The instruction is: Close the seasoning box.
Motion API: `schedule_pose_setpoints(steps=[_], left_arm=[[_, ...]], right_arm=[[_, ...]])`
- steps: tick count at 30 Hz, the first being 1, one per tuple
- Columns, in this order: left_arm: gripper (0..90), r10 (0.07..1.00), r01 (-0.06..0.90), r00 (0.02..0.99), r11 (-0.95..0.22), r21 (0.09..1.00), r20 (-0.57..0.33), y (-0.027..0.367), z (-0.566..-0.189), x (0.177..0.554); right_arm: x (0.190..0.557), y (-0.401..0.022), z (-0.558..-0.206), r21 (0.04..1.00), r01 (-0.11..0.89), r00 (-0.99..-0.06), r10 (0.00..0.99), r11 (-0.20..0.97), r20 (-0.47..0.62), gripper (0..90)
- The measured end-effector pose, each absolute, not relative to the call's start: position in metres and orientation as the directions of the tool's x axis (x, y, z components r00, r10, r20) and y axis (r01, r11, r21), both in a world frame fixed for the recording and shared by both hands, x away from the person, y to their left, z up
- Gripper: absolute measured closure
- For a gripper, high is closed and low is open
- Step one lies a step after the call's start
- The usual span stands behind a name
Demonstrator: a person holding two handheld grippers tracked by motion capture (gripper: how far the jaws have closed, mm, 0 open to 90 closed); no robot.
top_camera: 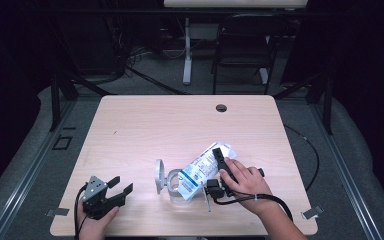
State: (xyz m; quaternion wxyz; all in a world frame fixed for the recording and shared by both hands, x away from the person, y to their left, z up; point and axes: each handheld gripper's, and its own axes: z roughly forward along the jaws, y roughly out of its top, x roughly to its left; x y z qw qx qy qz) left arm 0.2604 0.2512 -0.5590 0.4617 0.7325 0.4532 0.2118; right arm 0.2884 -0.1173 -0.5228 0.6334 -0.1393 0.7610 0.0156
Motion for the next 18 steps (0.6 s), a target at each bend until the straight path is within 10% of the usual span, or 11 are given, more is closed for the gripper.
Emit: schedule_pose_setpoints(steps=[18], left_arm=[[40.9, 0.860, 0.468, 0.499, -0.162, 0.869, -0.109, 0.2512, -0.5590, 0.2602]], right_arm=[[0.2863, -0.1161, -0.5203, -0.198, -0.218, -0.129, -0.230, 0.956, -0.965, 48.6]])
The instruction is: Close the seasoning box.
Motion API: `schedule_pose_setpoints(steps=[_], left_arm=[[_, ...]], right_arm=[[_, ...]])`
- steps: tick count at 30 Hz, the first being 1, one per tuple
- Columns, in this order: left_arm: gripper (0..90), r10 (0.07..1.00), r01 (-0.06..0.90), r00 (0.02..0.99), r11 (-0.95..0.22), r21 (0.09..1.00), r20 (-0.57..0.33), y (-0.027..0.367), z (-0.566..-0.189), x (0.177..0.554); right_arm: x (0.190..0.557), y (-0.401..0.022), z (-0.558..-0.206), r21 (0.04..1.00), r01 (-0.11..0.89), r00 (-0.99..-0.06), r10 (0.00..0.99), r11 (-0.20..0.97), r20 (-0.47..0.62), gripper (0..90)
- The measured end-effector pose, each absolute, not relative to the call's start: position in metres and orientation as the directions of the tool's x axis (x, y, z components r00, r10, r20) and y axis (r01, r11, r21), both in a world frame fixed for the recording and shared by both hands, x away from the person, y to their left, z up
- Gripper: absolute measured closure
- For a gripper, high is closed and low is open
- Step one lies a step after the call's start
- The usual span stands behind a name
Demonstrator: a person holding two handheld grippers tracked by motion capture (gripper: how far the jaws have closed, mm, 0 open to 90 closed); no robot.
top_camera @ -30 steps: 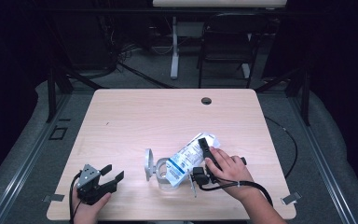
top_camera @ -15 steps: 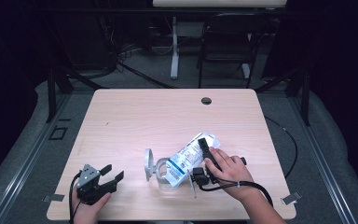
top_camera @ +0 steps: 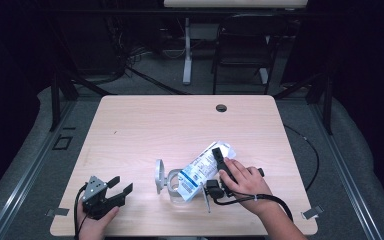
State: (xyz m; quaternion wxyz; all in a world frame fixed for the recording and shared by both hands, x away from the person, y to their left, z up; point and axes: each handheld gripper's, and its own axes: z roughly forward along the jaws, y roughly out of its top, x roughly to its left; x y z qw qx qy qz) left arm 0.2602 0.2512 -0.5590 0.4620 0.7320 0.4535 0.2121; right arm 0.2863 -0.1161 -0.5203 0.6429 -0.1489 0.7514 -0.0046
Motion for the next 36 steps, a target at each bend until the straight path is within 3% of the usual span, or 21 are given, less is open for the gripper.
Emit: schedule_pose_setpoints(steps=[36], left_arm=[[40.9, 0.862, 0.468, 0.494, -0.153, 0.870, -0.114, 0.2513, -0.5584, 0.2596]], right_arm=[[0.2852, -0.1140, -0.5177, -0.232, -0.236, -0.106, -0.262, 0.944, -0.959, 50.3]])
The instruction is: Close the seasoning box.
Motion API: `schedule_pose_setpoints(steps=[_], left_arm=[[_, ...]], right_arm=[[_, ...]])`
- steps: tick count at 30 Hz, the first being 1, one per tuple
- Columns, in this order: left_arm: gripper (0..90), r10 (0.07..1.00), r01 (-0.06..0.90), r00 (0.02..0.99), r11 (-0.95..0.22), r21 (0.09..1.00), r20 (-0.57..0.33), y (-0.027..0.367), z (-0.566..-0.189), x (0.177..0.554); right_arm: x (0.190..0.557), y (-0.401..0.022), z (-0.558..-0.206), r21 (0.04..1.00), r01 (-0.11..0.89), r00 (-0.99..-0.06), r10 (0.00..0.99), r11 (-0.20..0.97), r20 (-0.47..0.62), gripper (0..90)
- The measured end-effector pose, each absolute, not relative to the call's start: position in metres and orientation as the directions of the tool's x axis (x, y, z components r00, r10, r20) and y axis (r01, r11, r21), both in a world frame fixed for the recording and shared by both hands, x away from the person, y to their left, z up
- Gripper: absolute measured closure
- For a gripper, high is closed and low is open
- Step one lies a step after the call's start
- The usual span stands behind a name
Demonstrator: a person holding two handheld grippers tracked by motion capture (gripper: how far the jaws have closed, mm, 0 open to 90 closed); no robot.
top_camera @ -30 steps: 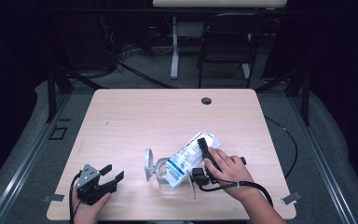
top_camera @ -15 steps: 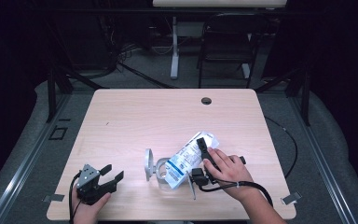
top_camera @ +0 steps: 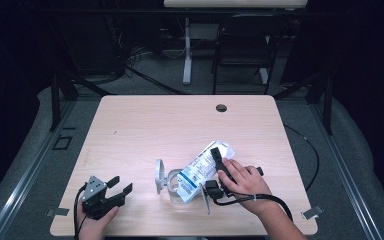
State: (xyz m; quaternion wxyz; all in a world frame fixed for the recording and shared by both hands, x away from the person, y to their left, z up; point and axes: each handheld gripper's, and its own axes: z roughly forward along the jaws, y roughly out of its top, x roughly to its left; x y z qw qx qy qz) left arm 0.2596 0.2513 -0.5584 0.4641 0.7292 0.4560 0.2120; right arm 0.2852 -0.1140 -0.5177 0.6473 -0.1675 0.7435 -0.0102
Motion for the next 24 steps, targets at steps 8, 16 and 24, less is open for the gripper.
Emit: schedule_pose_setpoints(steps=[8, 16, 24], left_arm=[[40.9, 0.861, 0.468, 0.495, -0.155, 0.870, -0.113, 0.2512, -0.5586, 0.2594], [40.9, 0.859, 0.470, 0.499, -0.158, 0.869, -0.114, 0.2513, -0.5582, 0.2592], [40.9, 0.860, 0.473, 0.498, -0.163, 0.866, -0.111, 0.2520, -0.5584, 0.2594]], right_arm=[[0.2850, -0.1138, -0.5172, -0.235, -0.235, -0.108, -0.266, 0.943, -0.958, 50.4], [0.2850, -0.1140, -0.5168, -0.233, -0.238, -0.111, -0.265, 0.943, -0.958, 50.6], [0.2847, -0.1140, -0.5167, -0.237, -0.236, -0.109, -0.268, 0.942, -0.957, 50.7]])
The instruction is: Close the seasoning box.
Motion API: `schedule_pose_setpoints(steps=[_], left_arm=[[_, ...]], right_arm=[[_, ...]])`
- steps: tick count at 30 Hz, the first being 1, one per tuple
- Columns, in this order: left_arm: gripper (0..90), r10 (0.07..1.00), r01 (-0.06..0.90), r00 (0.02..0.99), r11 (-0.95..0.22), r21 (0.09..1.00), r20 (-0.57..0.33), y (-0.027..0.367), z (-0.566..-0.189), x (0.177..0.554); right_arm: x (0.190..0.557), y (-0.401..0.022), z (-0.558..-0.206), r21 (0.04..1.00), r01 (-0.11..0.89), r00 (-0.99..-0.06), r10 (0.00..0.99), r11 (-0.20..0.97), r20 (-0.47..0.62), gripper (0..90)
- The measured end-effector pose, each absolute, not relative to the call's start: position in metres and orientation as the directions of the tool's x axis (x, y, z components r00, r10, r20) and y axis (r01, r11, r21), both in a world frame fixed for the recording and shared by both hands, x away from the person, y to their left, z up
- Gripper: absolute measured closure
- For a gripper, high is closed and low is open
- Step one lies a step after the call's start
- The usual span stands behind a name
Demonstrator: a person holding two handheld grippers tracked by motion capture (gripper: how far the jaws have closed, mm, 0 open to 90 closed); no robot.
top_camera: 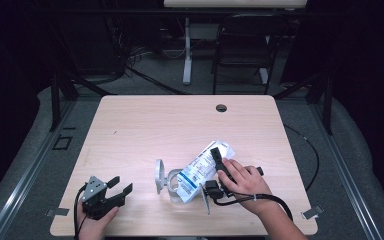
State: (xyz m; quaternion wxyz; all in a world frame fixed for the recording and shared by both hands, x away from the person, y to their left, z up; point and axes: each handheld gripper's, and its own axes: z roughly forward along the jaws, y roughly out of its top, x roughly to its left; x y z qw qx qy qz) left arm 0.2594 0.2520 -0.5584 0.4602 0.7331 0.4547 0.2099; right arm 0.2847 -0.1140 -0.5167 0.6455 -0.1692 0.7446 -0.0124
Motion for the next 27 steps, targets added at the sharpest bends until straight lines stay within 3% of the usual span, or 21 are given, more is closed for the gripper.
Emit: schedule_pose_setpoints(steps=[27], left_arm=[[40.9, 0.860, 0.474, 0.499, -0.164, 0.865, -0.110, 0.2515, -0.5590, 0.2594]], right_arm=[[0.2848, -0.1139, -0.5166, -0.240, -0.239, -0.107, -0.272, 0.941, -0.956, 50.9]])
